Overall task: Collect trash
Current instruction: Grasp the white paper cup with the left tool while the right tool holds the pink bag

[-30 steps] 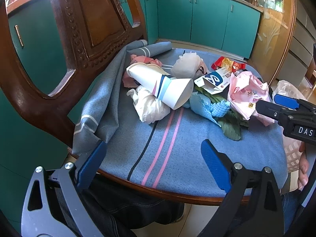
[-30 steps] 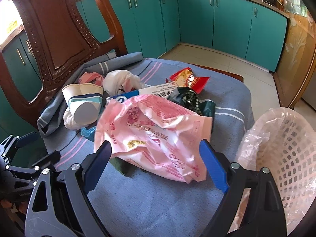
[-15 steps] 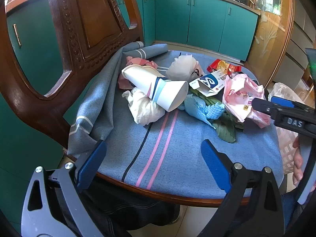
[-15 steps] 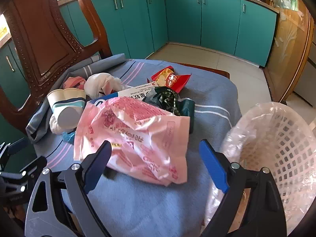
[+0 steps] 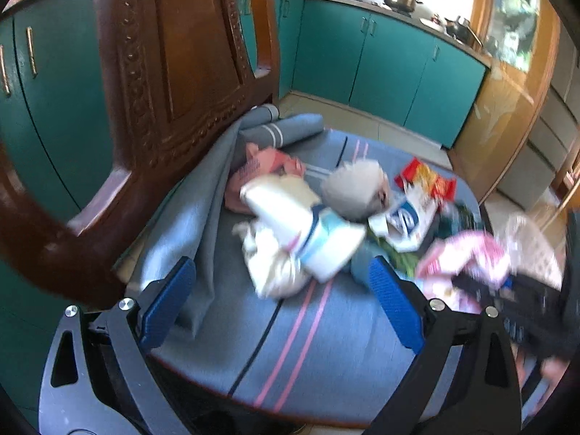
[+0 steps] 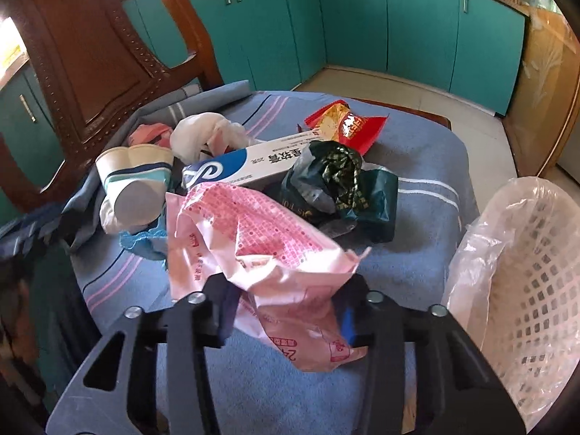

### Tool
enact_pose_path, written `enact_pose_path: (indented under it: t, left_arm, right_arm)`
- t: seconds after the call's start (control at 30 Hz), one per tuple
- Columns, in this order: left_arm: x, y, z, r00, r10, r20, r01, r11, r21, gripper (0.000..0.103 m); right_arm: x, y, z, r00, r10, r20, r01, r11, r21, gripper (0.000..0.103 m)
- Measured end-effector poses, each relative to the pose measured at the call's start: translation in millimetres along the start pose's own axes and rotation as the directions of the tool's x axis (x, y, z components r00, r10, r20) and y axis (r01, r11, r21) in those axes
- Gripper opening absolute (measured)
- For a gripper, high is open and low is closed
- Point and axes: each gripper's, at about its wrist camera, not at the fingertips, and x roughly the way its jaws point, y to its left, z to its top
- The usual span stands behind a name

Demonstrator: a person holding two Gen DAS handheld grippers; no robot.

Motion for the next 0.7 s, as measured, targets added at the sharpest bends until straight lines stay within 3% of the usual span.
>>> enact_pose_path:
  t: [0.13, 0.23, 0.3, 0.37, 0.4, 0.7]
  left_arm:
    - [36.2, 10.9, 22.4, 0.999, -0.017, -0.05, 0.012, 0.995, -0.1, 0.096]
    - [52.6, 11.2, 30.2, 0.998, 0.016, -0.063, -0.022, 0.994, -0.105, 0.091]
    - [60.4, 7.5, 31.7, 0.997, 0.01, -0.076, -0.016, 0.996, -0.083, 0.064]
    - [67.6, 3.6, 30.8, 0.994, -0.016, -0.105, 0.008, 0.997, -0.072, 0.048]
    - [69.3, 1.0, 29.2, 0.993, -0.027, -0.114, 0.019, 0.997, -0.071, 0.047]
    - [24.3, -34.8, 18.1, 1.0, -0.015, 0.01, 0.014, 0.996, 0.086, 0.033]
  right_arm:
    - [-9.5, -0.7, -1.4, 1.0, -0.013, 0.019, 0.013, 1.0, -0.005, 0.04]
    - [-12.8, -5.5, -1.9, 0.999, -0.026, 0.021, 0.026, 1.0, 0.009, 0.04]
    - [-13.5, -7.8, -1.8, 0.999, -0.036, 0.019, 0.035, 0.999, 0.015, 0.04]
    - [-14.4, -9.7, -2.3, 0.999, -0.044, 0.02, 0.043, 0.999, 0.019, 0.04]
    - [-14.7, -10.0, -2.4, 0.999, -0.046, 0.021, 0.045, 0.999, 0.019, 0.04]
    - [-25.1, -11.5, -1.5, 0.996, -0.065, 0.065, 0.064, 0.998, 0.02, 0.04]
